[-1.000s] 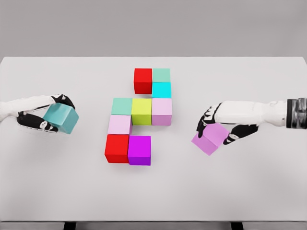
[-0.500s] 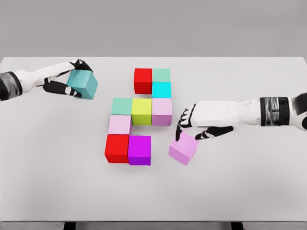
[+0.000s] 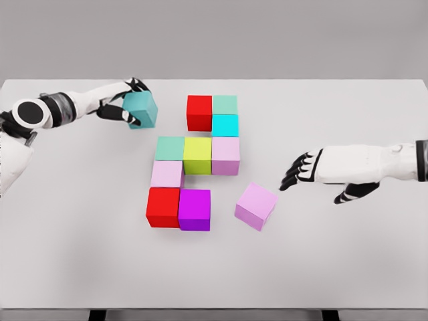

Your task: Assemble the squares on the desktop into the number 2

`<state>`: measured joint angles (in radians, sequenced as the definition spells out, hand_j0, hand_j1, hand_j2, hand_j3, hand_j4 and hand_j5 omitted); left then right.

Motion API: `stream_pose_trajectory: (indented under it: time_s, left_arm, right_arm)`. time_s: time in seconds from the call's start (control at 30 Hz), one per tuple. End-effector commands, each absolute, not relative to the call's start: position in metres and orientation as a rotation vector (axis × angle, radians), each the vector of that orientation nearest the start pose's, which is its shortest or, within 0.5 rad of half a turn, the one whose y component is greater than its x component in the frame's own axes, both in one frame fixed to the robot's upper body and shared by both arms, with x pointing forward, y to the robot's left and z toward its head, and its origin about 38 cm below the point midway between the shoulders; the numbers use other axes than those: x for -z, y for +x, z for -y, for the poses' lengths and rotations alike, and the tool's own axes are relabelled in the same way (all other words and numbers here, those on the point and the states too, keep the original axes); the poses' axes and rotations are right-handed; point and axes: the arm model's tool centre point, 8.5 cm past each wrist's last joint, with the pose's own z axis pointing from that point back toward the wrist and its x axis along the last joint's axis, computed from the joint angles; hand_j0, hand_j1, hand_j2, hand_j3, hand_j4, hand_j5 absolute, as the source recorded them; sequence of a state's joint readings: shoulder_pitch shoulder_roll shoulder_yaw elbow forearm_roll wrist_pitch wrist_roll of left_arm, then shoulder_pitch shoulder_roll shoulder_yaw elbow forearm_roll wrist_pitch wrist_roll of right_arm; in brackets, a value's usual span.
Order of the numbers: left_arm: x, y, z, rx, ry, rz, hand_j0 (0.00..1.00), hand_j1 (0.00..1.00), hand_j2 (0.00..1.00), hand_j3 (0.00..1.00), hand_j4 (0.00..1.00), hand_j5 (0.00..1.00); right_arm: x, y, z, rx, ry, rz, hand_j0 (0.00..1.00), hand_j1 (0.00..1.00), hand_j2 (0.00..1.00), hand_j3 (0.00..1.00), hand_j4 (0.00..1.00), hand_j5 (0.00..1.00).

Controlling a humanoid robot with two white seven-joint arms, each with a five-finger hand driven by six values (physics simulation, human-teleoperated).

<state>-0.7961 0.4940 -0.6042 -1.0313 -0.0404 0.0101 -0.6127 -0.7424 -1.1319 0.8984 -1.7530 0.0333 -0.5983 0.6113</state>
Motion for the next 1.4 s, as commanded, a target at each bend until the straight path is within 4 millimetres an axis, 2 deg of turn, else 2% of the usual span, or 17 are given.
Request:
stream_pose_trajectory:
  time_s: [0.0, 0.1, 0.17, 0.2, 0.37, 0.57, 0.67, 0.8, 0.9, 1.07, 1.37]
  left_arm:
    - [-0.164, 0.53, -0.277, 1.189, 0.09, 1.165, 0.21, 0.21, 0.21, 0.21, 0.21, 0.21]
    - [-0.165, 0.533, -0.273, 1.176, 0.105, 1.139, 0.22, 0.22, 0.22, 0.22, 0.22, 0.22]
    - [-0.166, 0.535, -0.268, 1.175, 0.101, 1.141, 0.22, 0.22, 0.22, 0.22, 0.22, 0.22]
    - [-0.167, 0.537, -0.263, 1.175, 0.11, 1.131, 0.21, 0.21, 0.21, 0.21, 0.21, 0.21]
    - [-0.173, 0.542, -0.246, 1.197, 0.145, 1.125, 0.21, 0.21, 0.21, 0.21, 0.21, 0.21]
    - [-0.177, 0.546, -0.235, 1.219, 0.196, 1.14, 0.22, 0.22, 0.22, 0.22, 0.22, 0.22]
    - [-0.179, 0.546, -0.234, 1.222, 0.203, 1.143, 0.22, 0.22, 0.22, 0.22, 0.22, 0.22]
    - [-0.179, 0.548, -0.219, 1.241, 0.236, 1.15, 0.21, 0.21, 0.21, 0.21, 0.21, 0.21]
    - [-0.178, 0.548, -0.218, 1.241, 0.254, 1.148, 0.21, 0.21, 0.21, 0.21, 0.21, 0.21]
    - [-0.182, 0.546, -0.213, 1.254, 0.254, 1.165, 0.21, 0.21, 0.21, 0.21, 0.21, 0.21]
    - [-0.177, 0.538, -0.209, 1.275, 0.275, 1.166, 0.21, 0.21, 0.21, 0.21, 0.21, 0.21]
  right_arm:
    - [-0.255, 0.349, 0.338, -2.253, -0.111, 1.226, 1.0, 1.0, 1.0, 1.0, 1.0, 1.0]
    - [-0.242, 0.345, 0.335, -2.248, -0.067, 1.218, 1.0, 1.0, 1.0, 1.0, 1.0, 1.0]
    - [-0.233, 0.345, 0.326, -2.251, -0.03, 1.229, 1.0, 1.0, 1.0, 1.0, 1.0, 1.0]
    - [-0.222, 0.344, 0.315, -2.255, 0.02, 1.239, 1.0, 1.0, 1.0, 1.0, 1.0, 1.0]
    - [-0.219, 0.35, 0.294, -2.258, 0.055, 1.303, 1.0, 1.0, 1.0, 1.0, 1.0, 1.0]
    - [-0.212, 0.351, 0.292, -2.26, 0.066, 1.294, 1.0, 1.0, 1.0, 1.0, 1.0, 1.0]
    - [-0.208, 0.356, 0.299, -2.254, 0.041, 1.266, 1.0, 1.0, 1.0, 1.0, 1.0, 1.0]
    - [-0.2, 0.355, 0.305, -2.315, -0.012, 1.195, 1.0, 1.0, 1.0, 1.0, 1.0, 1.0]
    - [-0.192, 0.354, 0.305, -2.345, -0.027, 1.151, 1.0, 1.0, 1.0, 1.0, 1.0, 1.0]
    - [-0.187, 0.355, 0.292, -2.354, -0.001, 1.173, 1.0, 1.0, 1.0, 1.0, 1.0, 1.0]
    - [-0.19, 0.372, 0.269, -2.327, -0.018, 1.229, 1.0, 1.0, 1.0, 1.0, 1.0, 1.0]
